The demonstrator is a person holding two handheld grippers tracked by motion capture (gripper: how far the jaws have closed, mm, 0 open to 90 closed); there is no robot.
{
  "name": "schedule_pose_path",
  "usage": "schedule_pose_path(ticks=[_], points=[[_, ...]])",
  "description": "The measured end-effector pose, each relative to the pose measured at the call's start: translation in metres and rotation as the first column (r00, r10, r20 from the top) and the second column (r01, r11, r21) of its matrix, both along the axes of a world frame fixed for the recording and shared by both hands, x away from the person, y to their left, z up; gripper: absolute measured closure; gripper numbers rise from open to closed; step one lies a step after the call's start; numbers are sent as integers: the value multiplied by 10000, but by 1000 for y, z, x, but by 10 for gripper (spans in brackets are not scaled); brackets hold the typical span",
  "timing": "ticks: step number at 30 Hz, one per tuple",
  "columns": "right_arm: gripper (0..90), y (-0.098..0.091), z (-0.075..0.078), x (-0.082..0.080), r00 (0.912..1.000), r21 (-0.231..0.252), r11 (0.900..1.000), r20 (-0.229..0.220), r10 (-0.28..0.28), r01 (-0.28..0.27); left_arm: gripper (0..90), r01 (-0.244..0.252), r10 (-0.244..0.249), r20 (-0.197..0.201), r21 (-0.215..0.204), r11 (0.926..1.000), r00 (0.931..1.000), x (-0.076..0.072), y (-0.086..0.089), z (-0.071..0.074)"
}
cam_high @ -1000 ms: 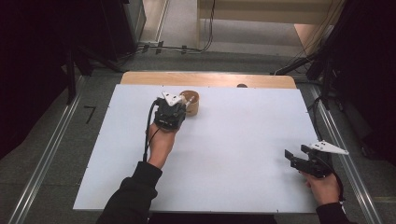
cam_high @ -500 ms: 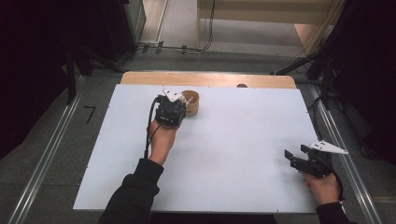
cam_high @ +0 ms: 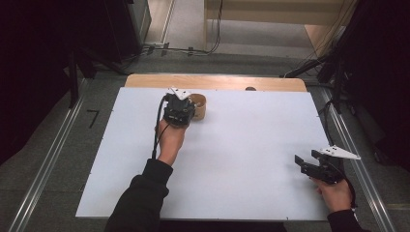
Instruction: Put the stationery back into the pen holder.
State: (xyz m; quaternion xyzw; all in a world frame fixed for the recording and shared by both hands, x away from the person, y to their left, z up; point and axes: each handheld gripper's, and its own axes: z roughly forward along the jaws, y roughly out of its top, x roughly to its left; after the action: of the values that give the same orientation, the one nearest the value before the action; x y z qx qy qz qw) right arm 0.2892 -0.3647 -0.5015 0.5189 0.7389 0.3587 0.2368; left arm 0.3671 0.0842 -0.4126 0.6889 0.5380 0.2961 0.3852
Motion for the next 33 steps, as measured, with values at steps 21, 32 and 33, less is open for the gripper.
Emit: schedule_pose_path(ticks=[21, 32, 33], points=[[253, 0, 1, -1, 10000, -10, 10000, 54, -7, 7, 472, -444, 444, -12, -187, 9988, 9990, 5, 3, -4], [253, 0, 1, -1, 10000, -24, 10000, 80, 9, -9, 284, -867, 860, -128, -688, 9939, 9962, 2, 17, -9], [253, 1, 1, -1, 10000, -24, 10000, 67, 20, -20, 278, -868, 860, -136, -728, 9936, 9962, 1, 18, -9]])
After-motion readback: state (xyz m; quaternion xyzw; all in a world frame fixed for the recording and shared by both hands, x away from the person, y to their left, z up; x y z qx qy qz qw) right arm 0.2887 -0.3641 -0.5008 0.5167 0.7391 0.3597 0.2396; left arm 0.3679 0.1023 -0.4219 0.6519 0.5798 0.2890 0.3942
